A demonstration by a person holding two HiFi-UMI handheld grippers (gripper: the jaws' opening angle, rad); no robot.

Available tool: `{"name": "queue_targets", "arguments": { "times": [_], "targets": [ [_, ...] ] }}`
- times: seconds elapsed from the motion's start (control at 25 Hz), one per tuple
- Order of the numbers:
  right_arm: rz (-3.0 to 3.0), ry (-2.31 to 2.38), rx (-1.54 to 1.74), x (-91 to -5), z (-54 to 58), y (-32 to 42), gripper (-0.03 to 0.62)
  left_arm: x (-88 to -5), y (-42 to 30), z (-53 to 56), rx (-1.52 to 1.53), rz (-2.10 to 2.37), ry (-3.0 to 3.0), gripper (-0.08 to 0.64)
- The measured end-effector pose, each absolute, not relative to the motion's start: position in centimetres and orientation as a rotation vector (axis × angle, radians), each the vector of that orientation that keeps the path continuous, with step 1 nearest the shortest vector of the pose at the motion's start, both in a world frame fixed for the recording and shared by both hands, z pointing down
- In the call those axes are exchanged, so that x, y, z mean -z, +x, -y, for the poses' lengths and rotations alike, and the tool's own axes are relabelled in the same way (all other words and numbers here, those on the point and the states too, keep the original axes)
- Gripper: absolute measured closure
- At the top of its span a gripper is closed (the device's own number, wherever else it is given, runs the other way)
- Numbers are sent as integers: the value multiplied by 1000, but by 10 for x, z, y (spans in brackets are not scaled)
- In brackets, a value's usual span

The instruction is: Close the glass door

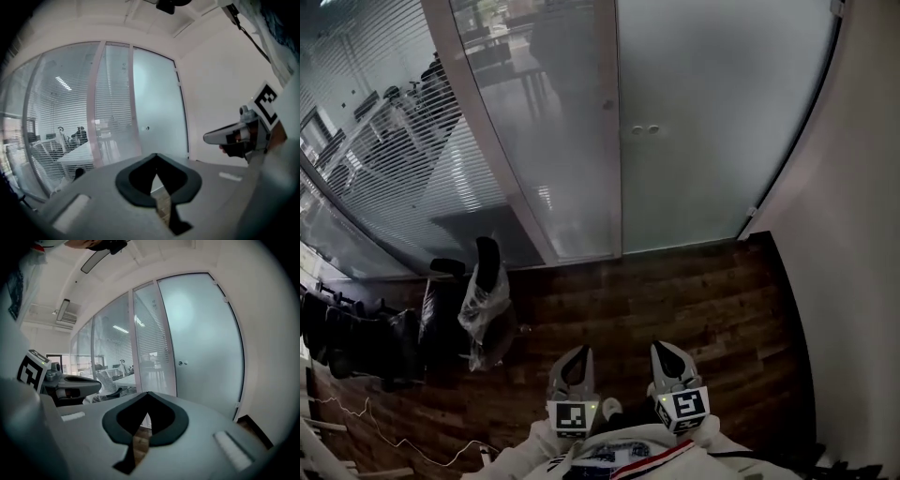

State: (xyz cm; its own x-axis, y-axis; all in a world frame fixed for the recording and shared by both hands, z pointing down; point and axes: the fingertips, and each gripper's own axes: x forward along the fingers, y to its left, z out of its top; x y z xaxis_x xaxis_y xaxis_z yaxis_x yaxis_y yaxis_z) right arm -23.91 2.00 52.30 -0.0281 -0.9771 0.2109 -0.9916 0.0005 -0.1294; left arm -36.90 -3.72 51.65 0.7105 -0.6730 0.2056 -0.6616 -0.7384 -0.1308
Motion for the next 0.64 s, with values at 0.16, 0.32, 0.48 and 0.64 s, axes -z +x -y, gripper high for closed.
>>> {"name": "queue_targets", "arguments": {
  "times": [0.16, 0.32, 0.48, 0.64],
  "targets": [
    [2167, 2135, -331, -521, -22, -237, 588, -513, -375, 33, 349, -1148, -2866, 557],
    [2170, 2139, -330, -521, -21, -235, 588, -523, -374, 30, 426, -1138, -2845, 557],
    [2168, 2114, -270, -510, -17, -226, 588, -524, -363, 28, 460, -1127, -2852, 557],
    [2148, 2100, -204, -507, -21, -214, 588, -530, -354, 29, 467, -1117, -2817, 557]
  ]
}}
